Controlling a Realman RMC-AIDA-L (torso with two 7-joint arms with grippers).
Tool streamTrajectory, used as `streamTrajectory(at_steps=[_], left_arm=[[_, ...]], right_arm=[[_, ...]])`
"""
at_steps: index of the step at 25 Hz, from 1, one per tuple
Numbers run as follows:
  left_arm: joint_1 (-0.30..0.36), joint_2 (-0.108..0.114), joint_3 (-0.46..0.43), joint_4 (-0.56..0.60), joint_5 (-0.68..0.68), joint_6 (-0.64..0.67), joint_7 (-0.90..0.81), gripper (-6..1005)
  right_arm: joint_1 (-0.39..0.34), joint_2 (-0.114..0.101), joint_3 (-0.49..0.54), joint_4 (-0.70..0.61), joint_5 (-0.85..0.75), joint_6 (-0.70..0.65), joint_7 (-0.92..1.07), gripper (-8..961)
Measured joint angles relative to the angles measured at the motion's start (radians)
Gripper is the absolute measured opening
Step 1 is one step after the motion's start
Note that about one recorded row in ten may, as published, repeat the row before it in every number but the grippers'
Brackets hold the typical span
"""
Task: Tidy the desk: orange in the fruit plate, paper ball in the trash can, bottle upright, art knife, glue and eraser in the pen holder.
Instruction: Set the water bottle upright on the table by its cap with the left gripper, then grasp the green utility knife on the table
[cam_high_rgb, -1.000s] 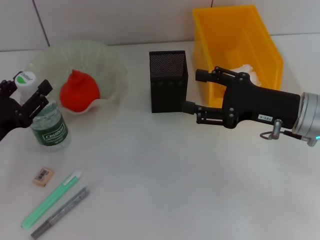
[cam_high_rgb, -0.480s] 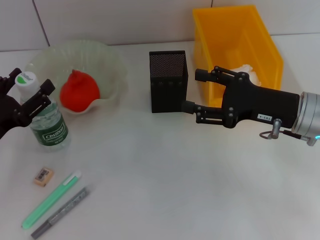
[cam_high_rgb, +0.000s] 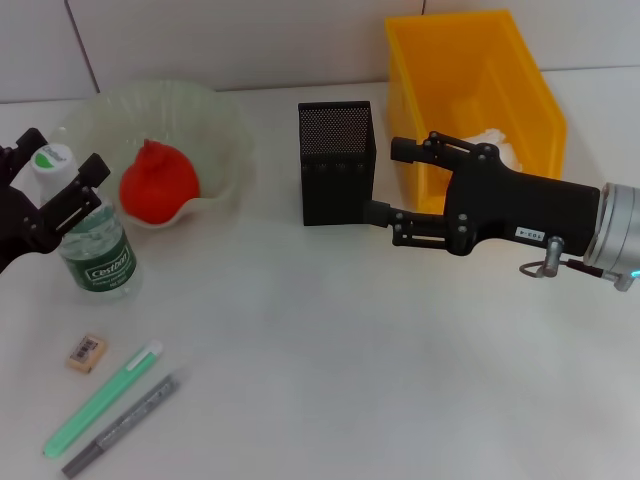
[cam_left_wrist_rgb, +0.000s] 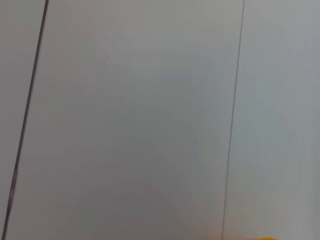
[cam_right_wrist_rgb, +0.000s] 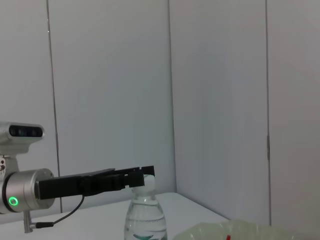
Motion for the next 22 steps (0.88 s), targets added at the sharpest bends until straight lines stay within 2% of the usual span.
streamTrajectory(at_steps=[9,15,22], left_arm=[[0.003,0.000,-0.022,0.001,-0.001,0.012,0.000,854],[0.022,0.003,-0.083,0.007,-0.002,0.096,-0.002,851],[0.051,0.004,-0.090,0.048,0.001,0.143,-0.030,847]], right_arm=[[-0.006,0.000,0.000,0.000,0.000,-0.002,0.000,837],[-0.007,0.000,0.005,0.008,0.000,0.001,0.000,836],[-0.008,0.000,0.006,0.008,0.000,0.002,0.000,836]])
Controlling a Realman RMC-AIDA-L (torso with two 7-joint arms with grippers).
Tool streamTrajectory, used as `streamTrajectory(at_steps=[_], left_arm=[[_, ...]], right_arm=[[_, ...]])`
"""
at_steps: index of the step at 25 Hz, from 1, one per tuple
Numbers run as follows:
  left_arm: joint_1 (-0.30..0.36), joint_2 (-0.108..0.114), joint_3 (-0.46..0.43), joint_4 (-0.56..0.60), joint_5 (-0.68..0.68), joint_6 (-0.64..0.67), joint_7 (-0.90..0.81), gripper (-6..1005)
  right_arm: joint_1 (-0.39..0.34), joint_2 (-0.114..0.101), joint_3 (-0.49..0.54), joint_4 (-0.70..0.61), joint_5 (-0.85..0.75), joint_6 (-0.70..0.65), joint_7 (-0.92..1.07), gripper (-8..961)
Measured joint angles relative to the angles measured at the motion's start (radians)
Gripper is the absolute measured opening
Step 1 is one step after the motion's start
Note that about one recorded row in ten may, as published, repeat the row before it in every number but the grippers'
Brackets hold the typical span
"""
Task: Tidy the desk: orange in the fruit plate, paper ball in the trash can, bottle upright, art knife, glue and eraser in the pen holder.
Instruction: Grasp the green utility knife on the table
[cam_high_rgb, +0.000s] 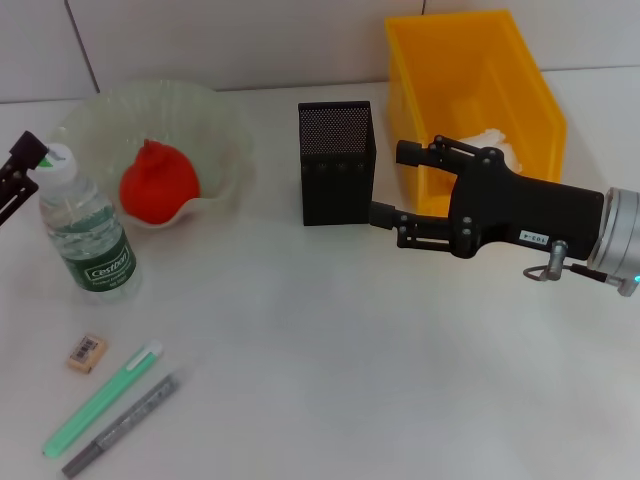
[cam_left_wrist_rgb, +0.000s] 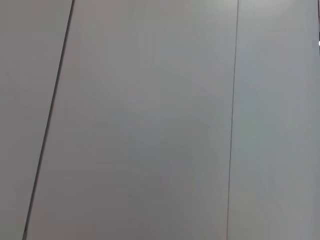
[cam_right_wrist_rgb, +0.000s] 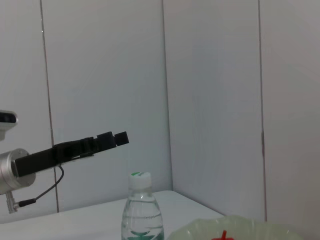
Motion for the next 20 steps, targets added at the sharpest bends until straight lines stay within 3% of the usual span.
streamTrajectory(at_steps=[6,11,16,20], left_arm=[[0.028,0.012,0.000,0.052,0.003,-0.005,-0.060,845],[0.035,0.035,-0.022,0.086,0.004,-0.019,-0.119,842],[0.057,0.073,-0.026,0.191,0.055,-0.105,-0.262,840],[0.067,0.076,-0.033,0.257,0.117,-0.164,-0.323,838]], right_arm=[[-0.002,0.000,-0.002,0.000,0.000,0.000,0.000,836],[-0.003,0.000,-0.002,0.006,0.000,0.000,0.000,835],[-0.004,0.000,-0.001,0.010,0.000,0.000,0.000,835],[-0.004,0.000,0.000,0.011,0.000,0.000,0.000,837]])
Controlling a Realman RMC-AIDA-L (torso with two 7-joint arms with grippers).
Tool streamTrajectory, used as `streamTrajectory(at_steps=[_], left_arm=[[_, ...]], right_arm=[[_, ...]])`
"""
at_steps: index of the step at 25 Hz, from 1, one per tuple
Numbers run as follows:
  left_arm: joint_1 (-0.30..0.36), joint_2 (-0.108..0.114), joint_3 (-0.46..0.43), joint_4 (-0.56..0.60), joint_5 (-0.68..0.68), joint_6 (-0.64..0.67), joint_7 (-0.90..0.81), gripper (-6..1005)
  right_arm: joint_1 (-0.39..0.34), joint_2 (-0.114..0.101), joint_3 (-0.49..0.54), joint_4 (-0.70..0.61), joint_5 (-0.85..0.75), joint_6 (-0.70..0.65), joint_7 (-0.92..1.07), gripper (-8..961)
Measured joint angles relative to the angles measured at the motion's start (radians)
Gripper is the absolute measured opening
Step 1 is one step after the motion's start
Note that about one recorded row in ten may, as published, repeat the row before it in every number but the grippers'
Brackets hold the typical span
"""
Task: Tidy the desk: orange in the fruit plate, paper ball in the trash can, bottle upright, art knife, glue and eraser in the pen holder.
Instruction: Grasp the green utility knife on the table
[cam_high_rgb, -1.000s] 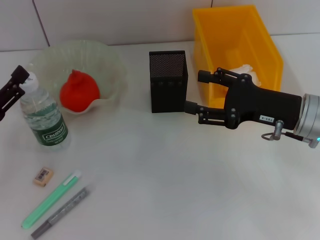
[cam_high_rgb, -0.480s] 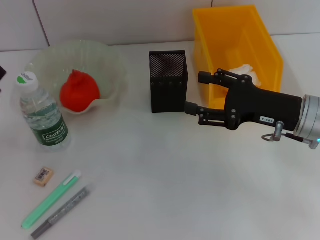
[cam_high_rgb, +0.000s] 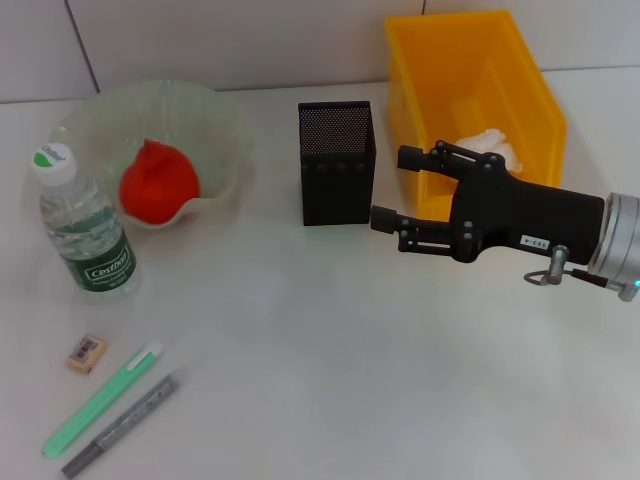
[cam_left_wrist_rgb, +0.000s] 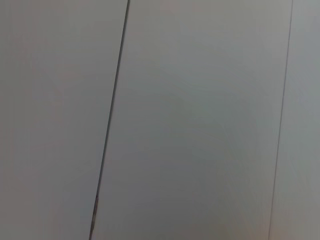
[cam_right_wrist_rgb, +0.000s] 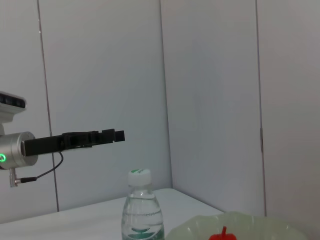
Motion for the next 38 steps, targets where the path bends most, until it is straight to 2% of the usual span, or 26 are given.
streamTrajectory(at_steps=[8,11,14,16,18,19,20,21,25,26,28,29,30,33,36,38], left_arm=[[-0.006,0.012,-0.063,0.101,0.155,-0.067,-0.171,834],[-0.011,0.016,-0.103,0.174,0.258,-0.120,-0.287,833],[-0.011,0.018,-0.105,0.186,0.275,-0.128,-0.304,831],[-0.018,0.030,-0.107,0.241,0.375,-0.143,-0.384,830],[-0.018,0.030,-0.107,0.241,0.375,-0.143,-0.384,829],[-0.022,0.034,-0.107,0.256,0.411,-0.144,-0.417,829],[-0.040,0.040,-0.104,0.306,0.537,-0.138,-0.519,829],[-0.047,0.040,-0.103,0.325,0.577,-0.132,-0.548,828],[-0.055,0.038,-0.101,0.349,0.627,-0.123,-0.586,826],[-0.063,0.003,-0.100,0.461,0.744,-0.083,-0.626,826],[-0.063,-0.012,-0.100,0.506,0.778,-0.065,-0.636,825],[-0.063,-0.012,-0.100,0.506,0.778,-0.065,-0.636,824],[-0.063,-0.025,-0.100,0.555,0.820,-0.037,-0.667,824],[-0.063,-0.041,-0.100,0.637,0.884,0.028,-0.741,822],[-0.058,-0.053,-0.101,0.680,0.907,0.057,-0.765,821],[-0.058,-0.053,-0.101,0.680,0.907,0.057,-0.765,820]], right_arm=[[0.001,0.000,-0.003,0.000,0.000,0.006,0.000,836],[0.000,0.000,-0.001,0.000,0.000,0.006,0.000,837],[-0.001,0.000,0.000,0.000,0.000,0.006,0.000,836],[-0.001,0.000,-0.001,0.000,0.000,0.006,0.000,835],[-0.001,0.000,0.000,0.000,-0.002,0.006,0.000,835],[-0.001,0.000,0.000,0.000,-0.002,0.006,0.000,835],[0.000,0.000,0.000,-0.001,-0.009,0.006,0.001,835],[0.000,0.000,0.001,-0.002,-0.015,0.006,0.002,835],[0.001,-0.001,0.003,-0.009,-0.027,0.008,0.019,835],[0.000,-0.005,0.010,-0.016,-0.036,0.006,0.028,836],[-0.007,-0.007,0.028,-0.028,-0.052,-0.006,0.029,836],[-0.007,-0.007,0.028,-0.028,-0.052,-0.006,0.029,836],[-0.013,-0.006,0.040,-0.035,-0.063,-0.018,0.029,836],[-0.047,-0.003,0.066,-0.078,-0.079,-0.086,0.021,836],[-0.070,-0.002,0.067,-0.101,-0.082,-0.135,0.020,836],[-0.077,-0.001,0.067,-0.108,-0.085,-0.149,0.019,836]])
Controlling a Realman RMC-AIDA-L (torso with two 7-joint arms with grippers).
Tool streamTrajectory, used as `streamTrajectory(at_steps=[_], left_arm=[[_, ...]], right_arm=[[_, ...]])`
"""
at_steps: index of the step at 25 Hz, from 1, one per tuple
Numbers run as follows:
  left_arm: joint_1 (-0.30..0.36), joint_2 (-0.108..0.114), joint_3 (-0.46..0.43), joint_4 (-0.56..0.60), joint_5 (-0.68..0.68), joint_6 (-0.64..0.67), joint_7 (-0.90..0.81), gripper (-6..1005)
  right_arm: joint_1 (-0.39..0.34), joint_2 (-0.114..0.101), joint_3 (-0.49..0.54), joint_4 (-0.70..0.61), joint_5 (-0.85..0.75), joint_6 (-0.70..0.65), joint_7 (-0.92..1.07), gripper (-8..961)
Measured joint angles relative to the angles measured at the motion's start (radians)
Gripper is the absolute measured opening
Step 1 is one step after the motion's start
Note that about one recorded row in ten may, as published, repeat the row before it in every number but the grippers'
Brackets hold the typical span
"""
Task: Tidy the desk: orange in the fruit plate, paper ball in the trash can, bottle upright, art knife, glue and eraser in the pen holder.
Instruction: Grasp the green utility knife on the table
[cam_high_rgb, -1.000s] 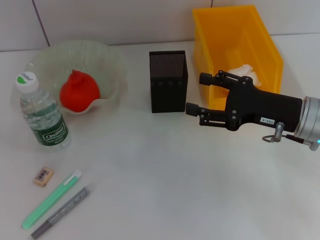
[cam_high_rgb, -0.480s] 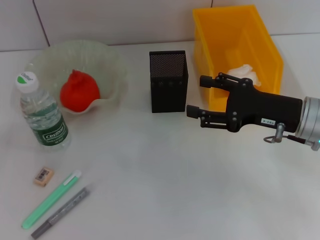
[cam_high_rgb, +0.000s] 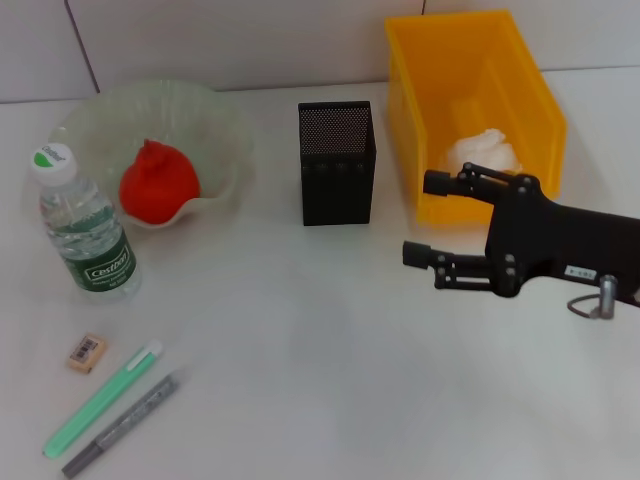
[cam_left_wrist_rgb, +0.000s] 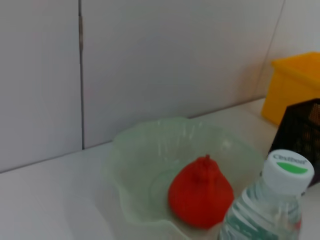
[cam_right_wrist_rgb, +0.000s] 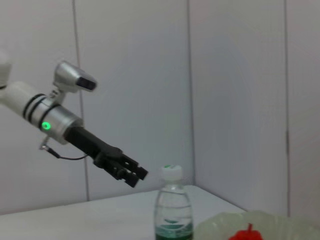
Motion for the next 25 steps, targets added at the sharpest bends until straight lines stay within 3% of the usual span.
streamTrajectory(at_steps=[4,5,11,25], left_arm=[[0.005,-0.012,-0.002,0.032,0.020,0.020,-0.012,818],[0.017,-0.024,0.001,0.095,0.060,0.075,-0.051,818],[0.006,-0.024,0.013,0.153,0.124,0.147,-0.126,815],[-0.034,-0.024,0.180,0.168,0.244,0.217,-0.236,808]], right_arm=[[-0.022,0.002,0.008,-0.023,-0.018,-0.038,0.003,836],[-0.024,0.002,0.011,-0.025,-0.023,-0.043,0.005,836],[-0.028,0.003,0.014,-0.026,-0.048,-0.056,0.002,837],[-0.031,0.002,0.013,-0.018,-0.051,-0.061,-0.001,836]])
